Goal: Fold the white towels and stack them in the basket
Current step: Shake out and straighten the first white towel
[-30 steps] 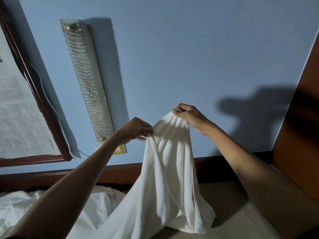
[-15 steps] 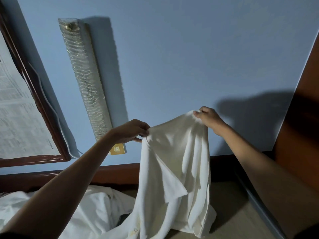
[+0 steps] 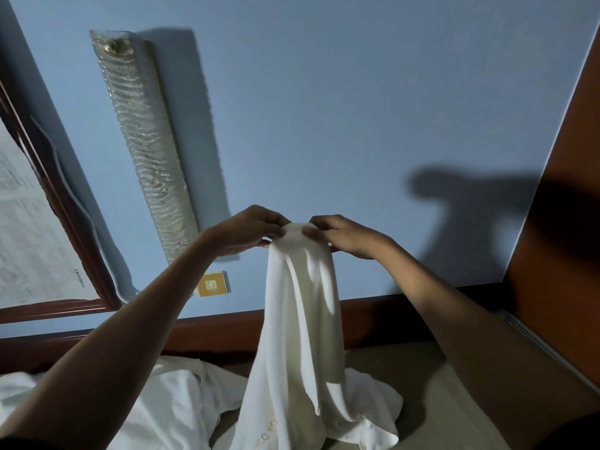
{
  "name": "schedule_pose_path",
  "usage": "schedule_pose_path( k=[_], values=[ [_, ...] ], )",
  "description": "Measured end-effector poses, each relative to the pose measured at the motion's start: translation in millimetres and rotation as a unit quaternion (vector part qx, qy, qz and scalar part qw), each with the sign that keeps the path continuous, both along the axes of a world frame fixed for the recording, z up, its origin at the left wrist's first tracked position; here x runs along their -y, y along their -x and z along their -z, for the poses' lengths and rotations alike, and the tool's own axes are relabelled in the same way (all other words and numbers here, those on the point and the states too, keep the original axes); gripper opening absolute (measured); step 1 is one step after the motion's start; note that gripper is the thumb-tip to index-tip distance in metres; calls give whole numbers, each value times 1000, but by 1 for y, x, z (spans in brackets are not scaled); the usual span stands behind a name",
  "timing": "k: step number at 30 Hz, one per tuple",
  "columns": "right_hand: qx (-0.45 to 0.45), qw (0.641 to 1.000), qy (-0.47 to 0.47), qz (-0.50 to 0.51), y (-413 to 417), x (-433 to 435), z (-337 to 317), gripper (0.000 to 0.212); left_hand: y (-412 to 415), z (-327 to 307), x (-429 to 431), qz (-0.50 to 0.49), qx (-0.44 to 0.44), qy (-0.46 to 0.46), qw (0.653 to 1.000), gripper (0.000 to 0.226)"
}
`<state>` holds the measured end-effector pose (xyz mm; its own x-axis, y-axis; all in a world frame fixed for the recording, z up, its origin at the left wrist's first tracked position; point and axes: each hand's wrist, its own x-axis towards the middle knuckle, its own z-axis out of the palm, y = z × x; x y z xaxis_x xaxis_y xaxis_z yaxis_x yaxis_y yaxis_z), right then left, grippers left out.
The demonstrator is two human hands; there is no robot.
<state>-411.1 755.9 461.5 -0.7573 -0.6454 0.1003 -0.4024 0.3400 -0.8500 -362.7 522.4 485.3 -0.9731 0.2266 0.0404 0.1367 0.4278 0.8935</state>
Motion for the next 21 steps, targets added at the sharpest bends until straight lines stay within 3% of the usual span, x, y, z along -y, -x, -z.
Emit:
schedule_pose_path(
  k=[5,8,11,21],
  values=[
    [-39,996,58,52,4,10,-9,30,2,16,0,-52,-41,58,996,14],
    [-58,990,82,96,10,5,-17,32,6,26,4,-65,-27,31,997,11],
    [-64,985,91,134,16,-7,-18,35,9,27,7,-64,-20,4,998,10],
    [-89,942,154,283,38,-31,-14,32,18,33,8,-35,-6,81,996,16]
  ],
)
